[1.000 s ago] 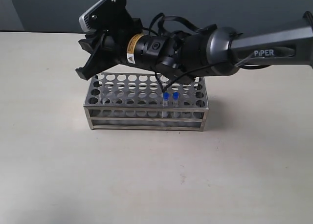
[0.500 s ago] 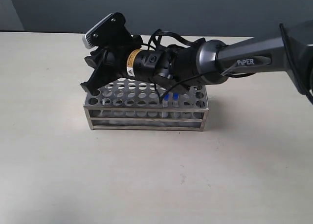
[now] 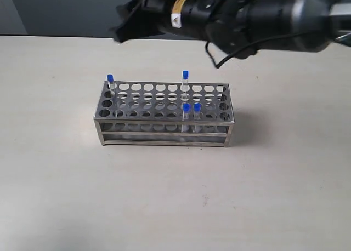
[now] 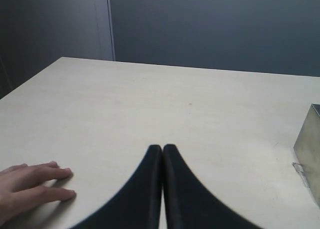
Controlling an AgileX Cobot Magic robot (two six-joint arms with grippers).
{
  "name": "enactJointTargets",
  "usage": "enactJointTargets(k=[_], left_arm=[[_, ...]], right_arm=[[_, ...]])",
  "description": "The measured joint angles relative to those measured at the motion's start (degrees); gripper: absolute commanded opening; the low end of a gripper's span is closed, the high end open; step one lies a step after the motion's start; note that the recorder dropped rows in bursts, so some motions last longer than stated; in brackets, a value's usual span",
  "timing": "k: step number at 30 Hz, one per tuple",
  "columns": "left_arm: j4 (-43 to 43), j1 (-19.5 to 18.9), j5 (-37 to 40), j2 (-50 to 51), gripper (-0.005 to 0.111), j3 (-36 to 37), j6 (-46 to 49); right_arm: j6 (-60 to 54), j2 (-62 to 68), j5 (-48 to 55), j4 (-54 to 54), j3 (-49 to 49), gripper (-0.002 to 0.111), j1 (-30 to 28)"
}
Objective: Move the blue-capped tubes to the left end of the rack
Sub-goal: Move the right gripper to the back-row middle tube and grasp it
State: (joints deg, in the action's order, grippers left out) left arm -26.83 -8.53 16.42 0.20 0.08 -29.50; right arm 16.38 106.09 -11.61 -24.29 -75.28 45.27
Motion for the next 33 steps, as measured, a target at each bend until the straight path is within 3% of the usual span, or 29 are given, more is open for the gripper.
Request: enactJointTargets(k=[9, 13, 18, 33], left_arm=[[0.00, 0.00, 0.00, 0.00, 0.001, 0.00, 0.00], [0.00, 0.00, 0.00, 0.00, 0.001, 0.00, 0.00], [0.00, 0.00, 0.00, 0.00, 0.001, 0.00, 0.00], [0.00, 0.00, 0.00, 0.00, 0.001, 0.00, 0.00]], right_arm=[[0.00, -8.55, 2.51, 0.27, 11.72, 0.038, -7.49], [0.00, -7.24, 3.89, 0.27, 15.26, 0.039, -7.79], [0.00, -3.98, 2.21, 0.05, 15.86, 0.059, -7.79], [-0.63, 4.18, -6.28, 2.89, 15.95, 0.058, -7.79]])
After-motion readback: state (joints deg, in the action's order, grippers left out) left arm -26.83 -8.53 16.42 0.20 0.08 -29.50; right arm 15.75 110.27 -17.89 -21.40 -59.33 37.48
